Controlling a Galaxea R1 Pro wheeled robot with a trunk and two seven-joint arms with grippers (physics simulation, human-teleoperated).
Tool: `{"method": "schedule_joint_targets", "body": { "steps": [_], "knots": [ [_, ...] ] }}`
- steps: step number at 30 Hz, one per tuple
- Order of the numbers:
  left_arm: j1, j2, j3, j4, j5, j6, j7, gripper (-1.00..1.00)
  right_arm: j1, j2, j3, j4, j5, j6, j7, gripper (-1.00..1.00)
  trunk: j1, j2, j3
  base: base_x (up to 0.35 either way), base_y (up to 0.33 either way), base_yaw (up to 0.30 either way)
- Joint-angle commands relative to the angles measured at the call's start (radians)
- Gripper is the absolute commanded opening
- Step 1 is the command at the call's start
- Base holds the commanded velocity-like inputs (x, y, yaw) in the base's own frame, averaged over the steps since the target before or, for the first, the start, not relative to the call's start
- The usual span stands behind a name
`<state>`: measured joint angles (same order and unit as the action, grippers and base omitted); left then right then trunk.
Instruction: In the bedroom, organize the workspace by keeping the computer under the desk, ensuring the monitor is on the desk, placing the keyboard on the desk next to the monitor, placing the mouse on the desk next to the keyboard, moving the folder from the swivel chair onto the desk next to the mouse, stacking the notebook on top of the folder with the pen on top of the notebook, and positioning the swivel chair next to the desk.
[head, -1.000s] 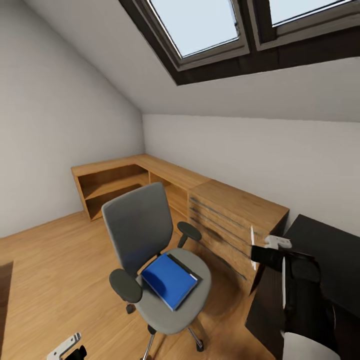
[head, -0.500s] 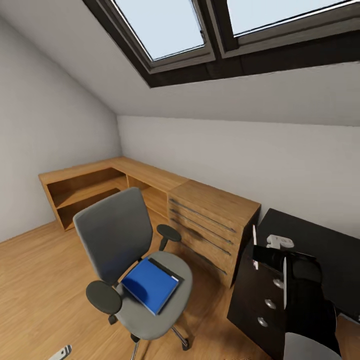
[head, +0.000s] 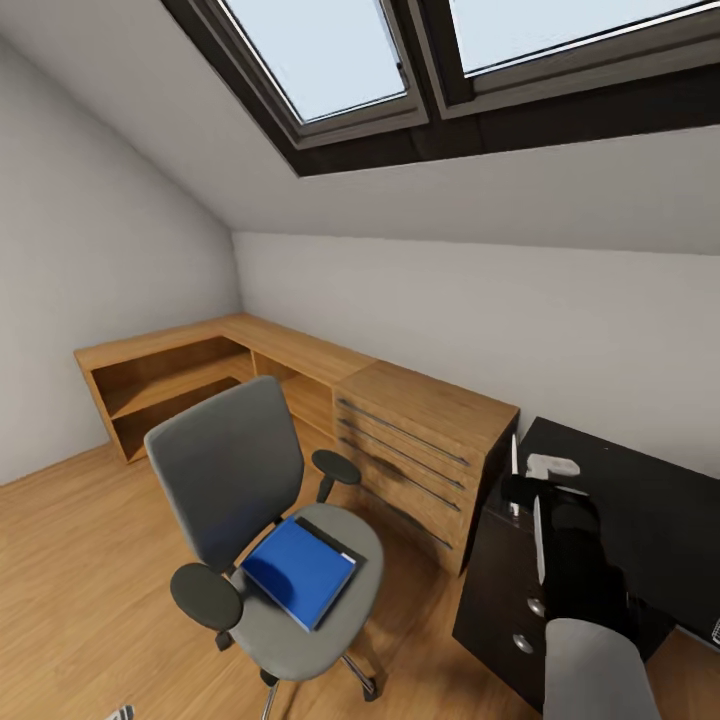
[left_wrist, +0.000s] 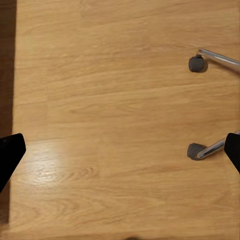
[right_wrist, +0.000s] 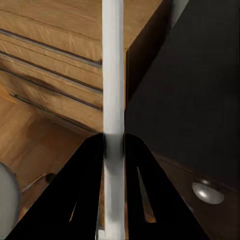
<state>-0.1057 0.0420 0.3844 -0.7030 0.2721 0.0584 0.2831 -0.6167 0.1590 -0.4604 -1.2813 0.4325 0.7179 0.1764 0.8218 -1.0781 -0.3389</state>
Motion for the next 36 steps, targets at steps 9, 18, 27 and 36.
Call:
{"method": "schedule_joint_targets", "body": {
  "steps": [9,18,27,36],
  "knots": [
    [0.000,0.010,0.000,0.018,0.008,0.003,0.005,1.00,-0.313,-0.253,-0.010,0.613,-0.091,-0.219,-0.205,-1.00,0.000,-0.001,-0.001,0.000,0.000,0.000],
    [0.000,0.014,-0.001,0.084,0.008,-0.111,0.006,1.00,-0.333,-0.279,-0.006,0.820,-0.124,-0.365,-0.481,-1.00,0.000,-0.001,-0.001,0.000,0.000,0.000],
    [0.000,0.014,-0.002,0.106,0.006,-0.200,0.004,1.00,-0.333,-0.276,0.013,0.893,-0.122,-0.379,-0.488,-1.00,0.000,-0.001,-0.001,0.044,0.000,0.000],
    [0.000,0.011,-0.002,0.106,0.006,-0.287,0.003,1.00,-0.333,-0.279,0.067,0.910,-0.125,-0.374,-0.396,-1.00,0.000,-0.001,-0.001,0.124,0.000,0.000]
  ]
}}
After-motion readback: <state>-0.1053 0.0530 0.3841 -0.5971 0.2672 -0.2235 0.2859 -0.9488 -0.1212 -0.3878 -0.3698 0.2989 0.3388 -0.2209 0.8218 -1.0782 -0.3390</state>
